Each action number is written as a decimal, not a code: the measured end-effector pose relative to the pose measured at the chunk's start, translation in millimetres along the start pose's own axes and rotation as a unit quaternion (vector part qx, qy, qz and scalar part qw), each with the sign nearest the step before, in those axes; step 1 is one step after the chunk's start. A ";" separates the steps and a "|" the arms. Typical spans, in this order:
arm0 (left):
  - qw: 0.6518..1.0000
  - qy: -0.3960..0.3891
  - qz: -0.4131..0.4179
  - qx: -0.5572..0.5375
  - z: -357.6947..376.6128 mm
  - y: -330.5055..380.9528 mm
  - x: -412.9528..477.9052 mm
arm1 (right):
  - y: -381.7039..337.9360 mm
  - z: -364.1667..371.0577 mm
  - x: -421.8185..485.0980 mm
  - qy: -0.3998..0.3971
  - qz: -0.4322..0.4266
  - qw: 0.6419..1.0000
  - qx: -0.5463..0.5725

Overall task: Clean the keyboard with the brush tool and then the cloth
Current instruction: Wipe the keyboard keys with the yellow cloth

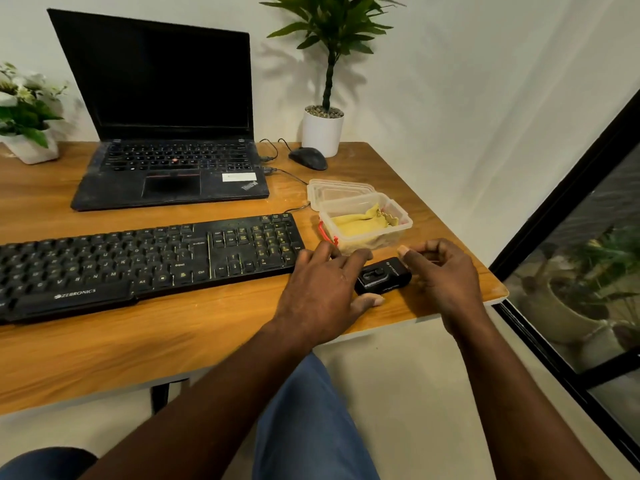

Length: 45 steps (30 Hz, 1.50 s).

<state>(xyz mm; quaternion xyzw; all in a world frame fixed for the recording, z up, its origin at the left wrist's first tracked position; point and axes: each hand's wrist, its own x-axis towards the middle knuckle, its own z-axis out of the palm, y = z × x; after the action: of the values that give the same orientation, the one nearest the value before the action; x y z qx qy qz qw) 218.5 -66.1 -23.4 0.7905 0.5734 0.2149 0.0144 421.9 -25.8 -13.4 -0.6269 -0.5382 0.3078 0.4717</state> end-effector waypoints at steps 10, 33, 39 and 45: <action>0.995 0.029 -0.061 0.072 -32.3 -15.9 85.0 | -54.2 18.7 98.6 -0.112 -0.191 0.894 -0.389; 0.987 -0.059 -0.140 0.057 -30.4 -32.4 125.1 | -85.9 38.1 113.1 -0.150 -0.182 0.946 -0.224; 0.985 0.037 -0.143 -0.094 -73.9 -49.0 102.7 | -119.6 52.7 83.0 -0.132 -0.193 0.972 -0.010; 0.874 0.011 -0.201 -0.442 -123.5 -104.4 28.7 | -124.9 87.9 49.3 -0.188 -0.166 0.968 0.024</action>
<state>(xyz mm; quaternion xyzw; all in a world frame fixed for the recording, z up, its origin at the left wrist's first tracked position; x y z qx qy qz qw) 87.7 -31.8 69.9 0.5670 0.5654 0.4471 0.3986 306.7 41.6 75.7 -0.4482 -0.7061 0.3505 0.4215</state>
